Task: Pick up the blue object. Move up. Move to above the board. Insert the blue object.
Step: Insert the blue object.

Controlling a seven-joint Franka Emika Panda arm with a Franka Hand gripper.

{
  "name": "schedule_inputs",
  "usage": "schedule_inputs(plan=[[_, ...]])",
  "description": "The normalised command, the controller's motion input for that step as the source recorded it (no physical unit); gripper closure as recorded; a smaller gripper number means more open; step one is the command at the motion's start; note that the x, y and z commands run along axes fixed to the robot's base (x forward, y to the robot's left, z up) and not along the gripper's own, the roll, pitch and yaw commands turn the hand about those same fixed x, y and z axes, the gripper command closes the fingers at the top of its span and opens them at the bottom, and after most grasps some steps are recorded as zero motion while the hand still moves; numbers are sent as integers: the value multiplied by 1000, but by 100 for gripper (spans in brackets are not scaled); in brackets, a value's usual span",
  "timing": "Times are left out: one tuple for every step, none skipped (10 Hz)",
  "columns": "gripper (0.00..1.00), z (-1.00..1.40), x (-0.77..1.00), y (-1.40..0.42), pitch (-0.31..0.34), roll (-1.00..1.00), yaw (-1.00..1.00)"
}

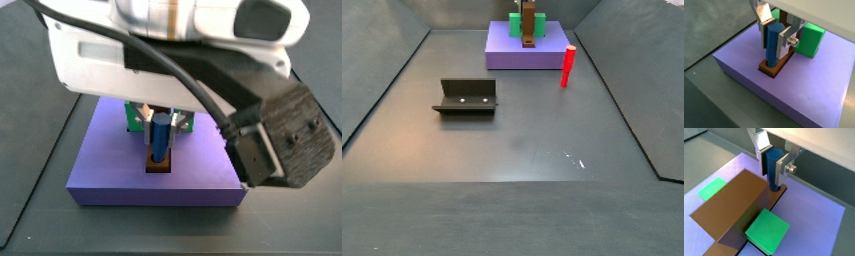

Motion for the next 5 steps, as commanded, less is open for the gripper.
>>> schedule_inputs(plan=[[100, -600, 334, -83, 73, 96, -66], [100, -634, 223, -31, 84, 106, -49], [100, -557, 49, 0, 71, 79, -23], [100, 0, 0, 0, 0, 6, 0], [100, 0, 0, 0, 0, 0, 0]])
